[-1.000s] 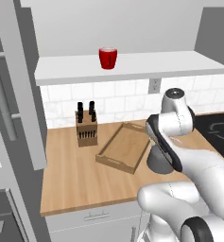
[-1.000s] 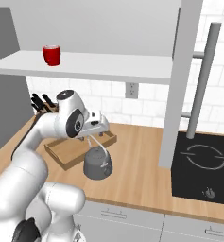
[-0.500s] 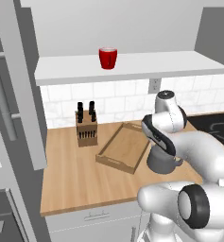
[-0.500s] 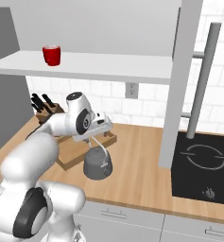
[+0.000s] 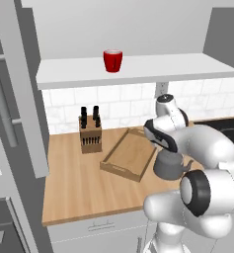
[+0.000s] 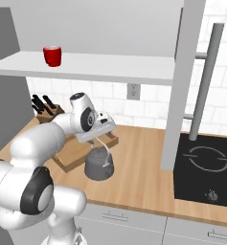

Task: Pick the kettle from the counter and place it on the tray. Then pick the mug from the cabinet and place it on the tray. Then close the cabinet doors.

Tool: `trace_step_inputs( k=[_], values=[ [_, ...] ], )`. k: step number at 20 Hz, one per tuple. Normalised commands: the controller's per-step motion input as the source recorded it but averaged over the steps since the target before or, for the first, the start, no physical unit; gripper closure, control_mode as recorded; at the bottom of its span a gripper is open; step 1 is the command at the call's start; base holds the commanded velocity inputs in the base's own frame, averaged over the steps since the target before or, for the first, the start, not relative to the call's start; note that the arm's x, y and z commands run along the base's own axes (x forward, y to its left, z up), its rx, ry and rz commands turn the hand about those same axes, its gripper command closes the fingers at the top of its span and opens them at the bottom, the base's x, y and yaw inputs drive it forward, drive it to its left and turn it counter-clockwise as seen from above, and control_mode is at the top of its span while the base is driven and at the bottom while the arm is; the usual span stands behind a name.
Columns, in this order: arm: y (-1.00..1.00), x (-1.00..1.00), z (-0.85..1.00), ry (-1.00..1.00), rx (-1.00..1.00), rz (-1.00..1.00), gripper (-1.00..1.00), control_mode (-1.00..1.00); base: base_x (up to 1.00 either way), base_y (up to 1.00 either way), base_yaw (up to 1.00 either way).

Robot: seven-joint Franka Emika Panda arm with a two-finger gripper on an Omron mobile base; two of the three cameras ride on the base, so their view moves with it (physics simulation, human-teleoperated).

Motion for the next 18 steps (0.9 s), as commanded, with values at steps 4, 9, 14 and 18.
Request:
trace_step_inputs(
  k=[4, 9, 14, 18],
  values=[
    [-0.01, -0.1, -0.29, 0.01, -0.09, 0.01, -1.0, -1.0, 0.0, 0.0, 0.0],
    [-0.09, -0.33, -0.27, 0.0, -0.02, 0.04, -1.0, -1.0, 0.0, 0.0, 0.0],
    [-0.15, -0.25, -0.26, 0.0, 0.0, 0.05, 1.0, -1.0, 0.0, 0.0, 0.0],
    [-0.13, -0.21, -0.25, 0.0, 0.0, 0.06, 1.0, -1.0, 0.0, 0.0, 0.0]
  ],
)
